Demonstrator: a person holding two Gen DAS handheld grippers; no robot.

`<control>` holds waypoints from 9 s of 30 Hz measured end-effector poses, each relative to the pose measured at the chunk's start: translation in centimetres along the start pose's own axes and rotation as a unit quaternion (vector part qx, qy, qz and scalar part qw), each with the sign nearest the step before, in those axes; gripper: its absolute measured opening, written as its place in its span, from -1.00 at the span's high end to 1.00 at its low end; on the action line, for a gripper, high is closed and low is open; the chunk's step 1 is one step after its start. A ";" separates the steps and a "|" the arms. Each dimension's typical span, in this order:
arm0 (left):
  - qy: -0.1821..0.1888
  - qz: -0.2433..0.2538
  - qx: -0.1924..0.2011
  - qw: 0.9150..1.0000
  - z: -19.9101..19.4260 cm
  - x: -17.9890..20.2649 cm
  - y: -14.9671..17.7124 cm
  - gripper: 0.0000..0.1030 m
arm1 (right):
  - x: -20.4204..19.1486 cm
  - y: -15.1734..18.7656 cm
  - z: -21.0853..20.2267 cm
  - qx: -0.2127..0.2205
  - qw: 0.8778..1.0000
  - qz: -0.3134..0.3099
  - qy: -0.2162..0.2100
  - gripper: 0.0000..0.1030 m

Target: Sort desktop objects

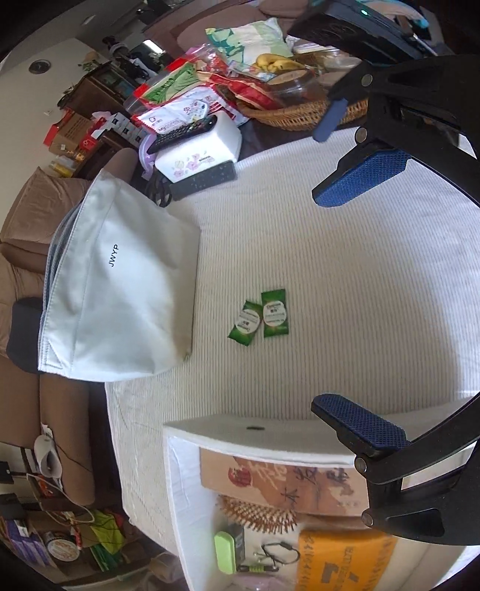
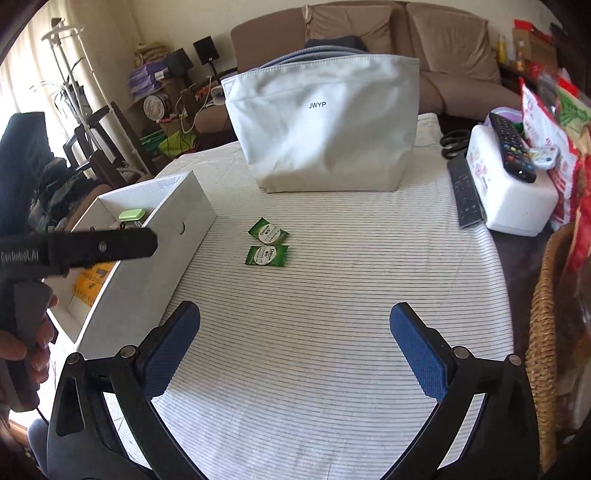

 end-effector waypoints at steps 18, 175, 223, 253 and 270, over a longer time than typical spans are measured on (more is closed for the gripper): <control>0.062 -0.079 -0.024 0.995 8.3 -4.0 -8.6 -1.00 | -6.9 -2.1 12.5 0.007 0.986 -0.141 -0.087 -0.69; -0.025 -0.052 -0.018 0.998 -14.4 -35.3 -1.1 0.53 | -40.6 -5.6 15.8 -0.160 0.979 -0.123 -0.014 0.36; -0.173 -0.043 -0.017 0.984 -20.5 -30.2 4.8 -1.00 | -35.4 -2.7 4.0 -0.085 0.985 -0.144 -0.033 -1.00; -0.153 0.019 0.041 0.987 -15.2 -9.1 13.9 -1.00 | -15.0 4.8 -7.4 -0.036 0.997 -0.063 0.039 -1.00; -0.176 0.043 0.078 0.980 -4.2 -1.2 15.3 -1.00 | 2.9 9.8 -1.2 -0.068 0.991 0.010 0.112 -1.00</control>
Point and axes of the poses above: each gripper's, at about its wrist camera, not at the fingertips, and z roughly the way its jaws point, x to its right, y to its underside, the point moved 8 cm from there along z, roughly the way its jaws point, and after that the axes turned 15 degrees about y, right-handed, at the moved point
